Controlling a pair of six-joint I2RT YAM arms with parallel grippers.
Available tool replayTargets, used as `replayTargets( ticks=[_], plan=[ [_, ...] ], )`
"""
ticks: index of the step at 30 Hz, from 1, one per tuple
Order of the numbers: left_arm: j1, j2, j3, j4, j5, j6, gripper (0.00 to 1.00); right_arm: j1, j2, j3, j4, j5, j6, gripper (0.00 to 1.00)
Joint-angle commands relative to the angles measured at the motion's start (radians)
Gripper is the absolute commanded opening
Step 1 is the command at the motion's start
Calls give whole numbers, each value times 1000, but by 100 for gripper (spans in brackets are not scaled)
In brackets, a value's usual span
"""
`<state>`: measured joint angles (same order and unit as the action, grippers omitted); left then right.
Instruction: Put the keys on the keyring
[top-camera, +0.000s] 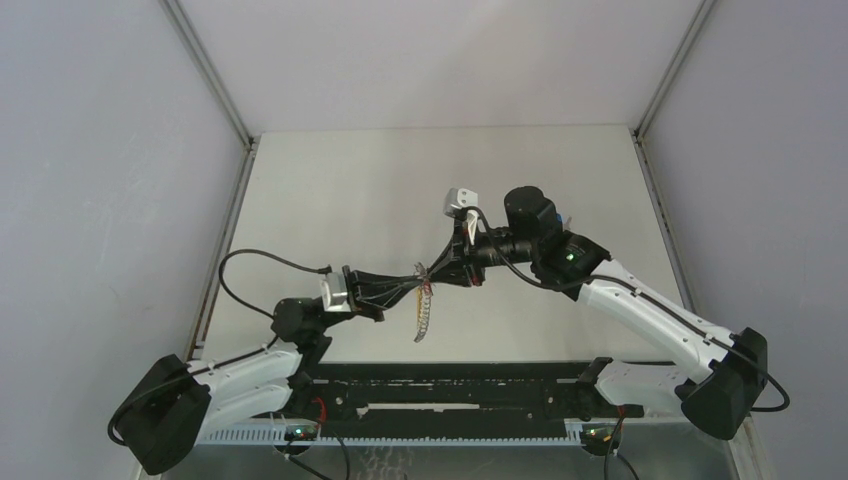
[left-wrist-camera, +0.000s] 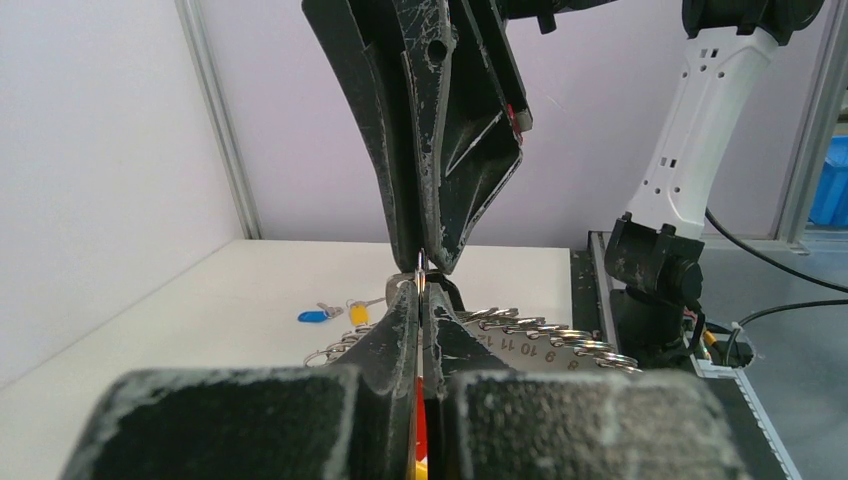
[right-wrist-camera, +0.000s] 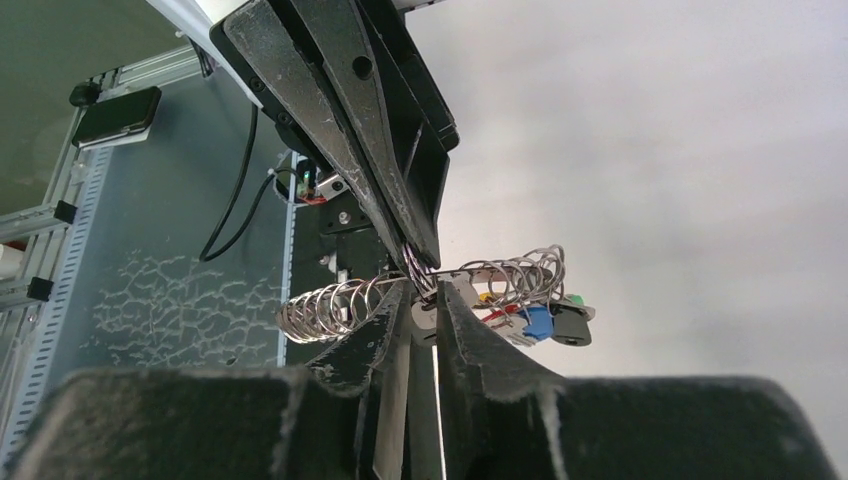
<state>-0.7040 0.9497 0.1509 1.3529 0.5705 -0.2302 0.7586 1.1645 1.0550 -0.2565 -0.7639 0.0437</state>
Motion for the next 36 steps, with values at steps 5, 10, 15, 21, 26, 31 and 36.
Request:
replayTargets(
  ticks=[5,10,15,21,26,31,36],
  plan=[
    [-2,-7,-4,80,-37,-7,0,-12,-9,5,57,-48,38,0],
    [-2,-9,-5,80,-37,14,0,-29,0,39,12,-91,80,0],
    [-5,-17,4,79,-21,30,0,-37,41,124,-110,-116,100,0],
    [-12,-23,8,78,10,47,0,-42,107,227,-241,-129,134,0],
    [-14,-44,0,78,18,58,0,-53,149,275,-316,-125,164,0],
    [-18,-69,-7,79,21,61,0,-58,172,296,-359,-98,174,0],
    [-20,-84,-12,78,16,66,0,-56,206,326,-415,-76,171,0]
  ],
)
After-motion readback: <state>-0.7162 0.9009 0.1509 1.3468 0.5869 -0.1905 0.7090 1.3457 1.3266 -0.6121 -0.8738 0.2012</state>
